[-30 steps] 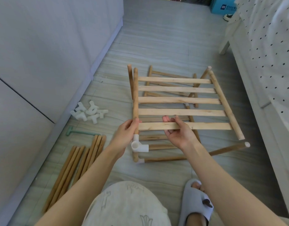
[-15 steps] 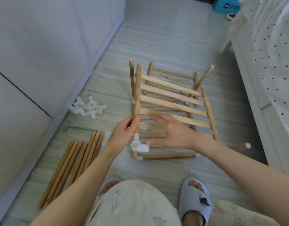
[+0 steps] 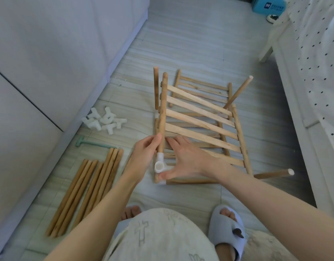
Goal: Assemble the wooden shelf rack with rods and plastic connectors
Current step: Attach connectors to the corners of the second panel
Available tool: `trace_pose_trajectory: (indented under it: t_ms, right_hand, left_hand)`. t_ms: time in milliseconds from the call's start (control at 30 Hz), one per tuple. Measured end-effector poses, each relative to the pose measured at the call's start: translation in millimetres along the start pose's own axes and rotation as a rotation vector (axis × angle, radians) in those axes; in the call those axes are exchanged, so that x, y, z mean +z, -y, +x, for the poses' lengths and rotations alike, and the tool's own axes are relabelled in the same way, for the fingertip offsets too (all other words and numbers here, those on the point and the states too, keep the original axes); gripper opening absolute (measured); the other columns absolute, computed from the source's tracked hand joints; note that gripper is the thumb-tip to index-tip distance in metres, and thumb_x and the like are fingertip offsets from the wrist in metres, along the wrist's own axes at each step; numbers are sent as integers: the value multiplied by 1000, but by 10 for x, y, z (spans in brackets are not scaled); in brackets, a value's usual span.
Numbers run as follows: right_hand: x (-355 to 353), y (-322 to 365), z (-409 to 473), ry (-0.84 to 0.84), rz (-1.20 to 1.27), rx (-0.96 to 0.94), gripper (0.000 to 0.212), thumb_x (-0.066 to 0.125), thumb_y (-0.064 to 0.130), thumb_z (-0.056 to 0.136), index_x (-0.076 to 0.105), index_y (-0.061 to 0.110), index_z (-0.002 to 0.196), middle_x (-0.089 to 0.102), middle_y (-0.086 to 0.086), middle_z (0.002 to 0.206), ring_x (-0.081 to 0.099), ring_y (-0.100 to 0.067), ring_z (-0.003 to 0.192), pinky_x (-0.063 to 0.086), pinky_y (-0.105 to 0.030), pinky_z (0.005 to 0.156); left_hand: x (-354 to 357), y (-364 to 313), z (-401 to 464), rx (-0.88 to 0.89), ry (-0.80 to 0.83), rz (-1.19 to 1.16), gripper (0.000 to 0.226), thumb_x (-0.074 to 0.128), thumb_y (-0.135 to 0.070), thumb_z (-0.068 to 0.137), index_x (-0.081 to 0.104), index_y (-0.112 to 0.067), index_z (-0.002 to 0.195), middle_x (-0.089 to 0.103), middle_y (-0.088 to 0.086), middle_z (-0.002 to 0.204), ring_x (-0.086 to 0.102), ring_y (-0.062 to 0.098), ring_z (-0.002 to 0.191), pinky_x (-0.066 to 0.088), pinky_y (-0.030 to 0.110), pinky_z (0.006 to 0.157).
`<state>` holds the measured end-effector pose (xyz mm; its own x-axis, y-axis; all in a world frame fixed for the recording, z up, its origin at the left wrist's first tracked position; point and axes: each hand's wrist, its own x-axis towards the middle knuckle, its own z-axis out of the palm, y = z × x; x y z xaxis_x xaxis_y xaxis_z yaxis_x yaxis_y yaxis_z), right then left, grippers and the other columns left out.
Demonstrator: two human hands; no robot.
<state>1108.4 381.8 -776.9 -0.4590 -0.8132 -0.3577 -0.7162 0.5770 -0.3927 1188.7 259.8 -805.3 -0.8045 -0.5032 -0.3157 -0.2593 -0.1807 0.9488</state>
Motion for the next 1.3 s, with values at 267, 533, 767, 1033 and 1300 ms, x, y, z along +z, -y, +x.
trace_pose_trajectory:
  t_ms: [267,533,767,1033,1300]
  right_hand:
    - [1,68,119,-45,15,-12,92,70,69,58,38,18,128,39,6,107,34,-13,102,36,-29,93]
    - [-61,70,167,-62,25,-39,91,70,70,53,45,18,124,43,10,108,38,-10,100,38,-28,94]
    - [-50,75,169,-103,34,-30,87,75,66,52,49,19,121,46,10,102,39,-7,93,35,-21,83]
    - [-21,75,167,-83,58,-37,97,71,67,54,40,21,133,42,12,110,38,-6,102,32,-19,88]
    - [-50,38,142,32,49,-23,93,67,71,58,36,21,131,41,9,119,37,-9,106,34,-25,91]
  left_hand:
    - [155,46,-175,27,-191,-394,39,30,-27,100,67,-19,108,68,1,110,61,9,103,47,21,82]
    - [203,74,-86,35,-234,-411,31,36,-17,97,66,-13,102,64,13,110,59,22,105,46,36,89]
    - [180,140,-10,59,-251,-410,21,33,-26,101,52,-18,94,53,11,98,51,22,91,42,39,84]
    - [172,166,14,74,-235,-401,14,41,-18,99,51,-16,90,53,8,92,48,25,86,40,40,79]
    - [-23,-154,423,-119,-61,-47,33,44,-50,93,65,-25,88,57,-14,66,52,1,63,38,22,61]
